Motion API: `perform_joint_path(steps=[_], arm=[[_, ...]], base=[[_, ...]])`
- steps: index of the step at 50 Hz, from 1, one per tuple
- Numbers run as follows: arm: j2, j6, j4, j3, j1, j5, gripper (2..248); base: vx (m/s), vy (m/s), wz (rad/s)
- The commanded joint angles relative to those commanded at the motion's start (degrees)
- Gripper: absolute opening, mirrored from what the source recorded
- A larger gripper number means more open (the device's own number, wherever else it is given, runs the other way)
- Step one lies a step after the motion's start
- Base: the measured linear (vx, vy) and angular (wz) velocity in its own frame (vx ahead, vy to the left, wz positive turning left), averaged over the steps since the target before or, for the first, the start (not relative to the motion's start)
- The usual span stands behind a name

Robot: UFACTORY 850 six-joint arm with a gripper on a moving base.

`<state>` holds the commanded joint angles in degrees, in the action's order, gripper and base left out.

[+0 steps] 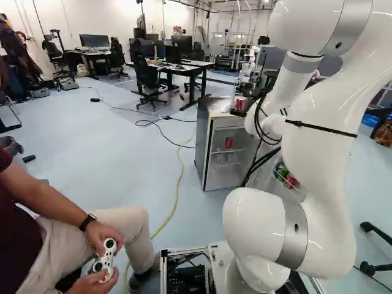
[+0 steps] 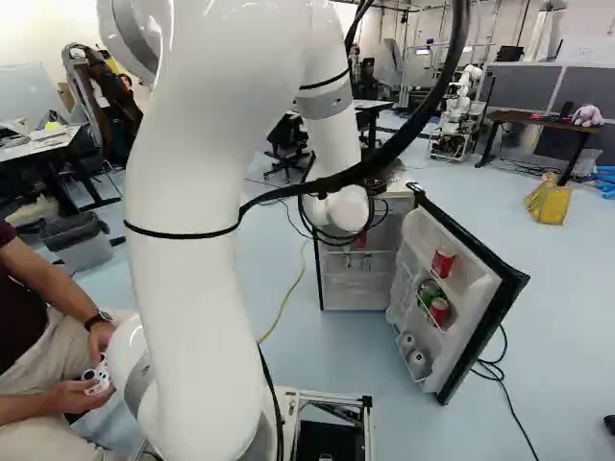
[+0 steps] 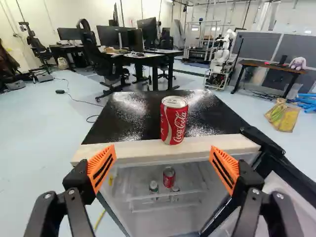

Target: Grab a drink from the fridge

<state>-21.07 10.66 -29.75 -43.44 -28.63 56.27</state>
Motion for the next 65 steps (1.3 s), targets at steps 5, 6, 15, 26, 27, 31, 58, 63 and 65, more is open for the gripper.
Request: perform_joint_path(steps=[5, 6, 15, 26, 27, 31, 58, 63, 65], arm=[[0.69, 0.00, 0.00, 0.86, -0.27, 0.00, 247], [0.81, 0.00, 0.00, 1.01, -0.32, 0.00, 247], [1.68, 0.00, 0.00, 2.09, -0.95, 0.00, 247], [2.51, 0.00, 0.00, 2.95, -1.88, 0.00, 247], [2.65, 0.00, 0.00, 3.02, -1.97, 0.00, 247], [3.26, 0.00, 0.00, 3.30, -2.35, 0.00, 247], [7.80, 0.00, 0.02, 4.68, -5.04, -0.55, 247], [8.58, 0.00, 0.17, 4.83, -5.59, -1.32, 247], [8.88, 0.00, 0.26, 4.87, -5.82, -1.67, 247]], base=[[0.000, 0.000, 0.000], [0.000, 0.000, 0.000], [0.000, 0.000, 0.000], [0.000, 0.000, 0.000], [0.000, 0.000, 0.000], [0.000, 0.000, 0.000], [0.000, 0.000, 0.000], [0.000, 0.000, 0.000], [0.000, 0.000, 0.000]])
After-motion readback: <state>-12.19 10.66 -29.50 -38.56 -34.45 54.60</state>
